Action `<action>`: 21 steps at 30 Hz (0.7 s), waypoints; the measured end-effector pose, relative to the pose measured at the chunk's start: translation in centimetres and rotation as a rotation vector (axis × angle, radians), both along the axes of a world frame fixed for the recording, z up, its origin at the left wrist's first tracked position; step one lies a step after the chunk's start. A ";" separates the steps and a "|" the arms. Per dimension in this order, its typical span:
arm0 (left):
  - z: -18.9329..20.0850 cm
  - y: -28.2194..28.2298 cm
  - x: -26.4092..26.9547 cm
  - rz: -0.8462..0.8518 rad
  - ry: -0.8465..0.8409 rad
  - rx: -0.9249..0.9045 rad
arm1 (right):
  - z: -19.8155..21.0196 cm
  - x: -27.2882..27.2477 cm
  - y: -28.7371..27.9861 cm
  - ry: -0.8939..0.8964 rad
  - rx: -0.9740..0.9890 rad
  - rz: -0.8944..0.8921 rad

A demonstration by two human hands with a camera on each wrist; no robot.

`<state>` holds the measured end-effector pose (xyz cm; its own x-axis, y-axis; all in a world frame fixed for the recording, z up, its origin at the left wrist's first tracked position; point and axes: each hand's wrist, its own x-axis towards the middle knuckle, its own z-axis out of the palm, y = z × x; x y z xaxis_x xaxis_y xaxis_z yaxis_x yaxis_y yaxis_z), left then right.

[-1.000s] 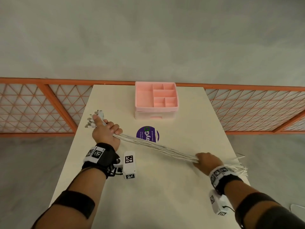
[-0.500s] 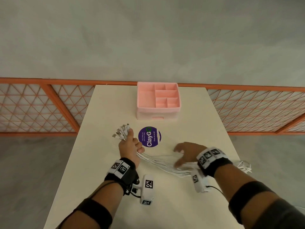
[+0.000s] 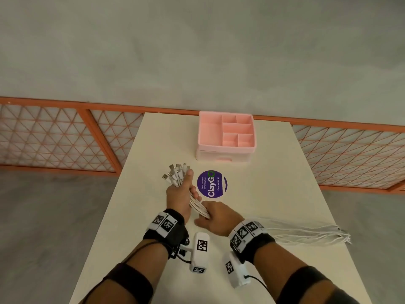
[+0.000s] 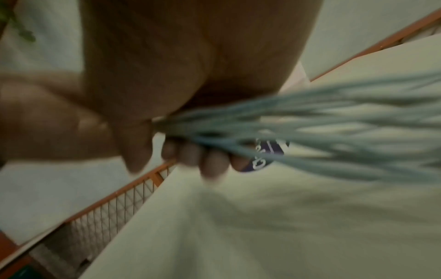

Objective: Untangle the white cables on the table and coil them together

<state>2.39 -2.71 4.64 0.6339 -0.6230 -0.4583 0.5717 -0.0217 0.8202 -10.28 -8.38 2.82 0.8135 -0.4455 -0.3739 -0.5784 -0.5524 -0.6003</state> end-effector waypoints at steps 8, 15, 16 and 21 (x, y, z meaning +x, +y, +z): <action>1.2 0.6 -0.6 -0.367 -0.432 0.014 | 6.8 2.5 -4.1 -0.553 0.265 -0.368; 2.8 0.3 -0.1 -0.568 -0.506 0.089 | 9.1 4.5 -3.0 -0.308 -0.150 -0.015; 2.7 0.3 0.0 -0.560 -0.499 0.096 | 9.2 4.5 -2.9 -0.312 -0.202 0.027; 3.0 0.3 -0.7 -0.479 -0.444 0.071 | 9.4 4.2 -2.7 -0.274 -0.242 0.133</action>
<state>1.68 -2.40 7.63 0.4324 -0.8611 -0.2675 0.0932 -0.2524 0.9631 -6.05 -11.09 12.21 0.9254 -0.3778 -0.0314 -0.3281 -0.7565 -0.5658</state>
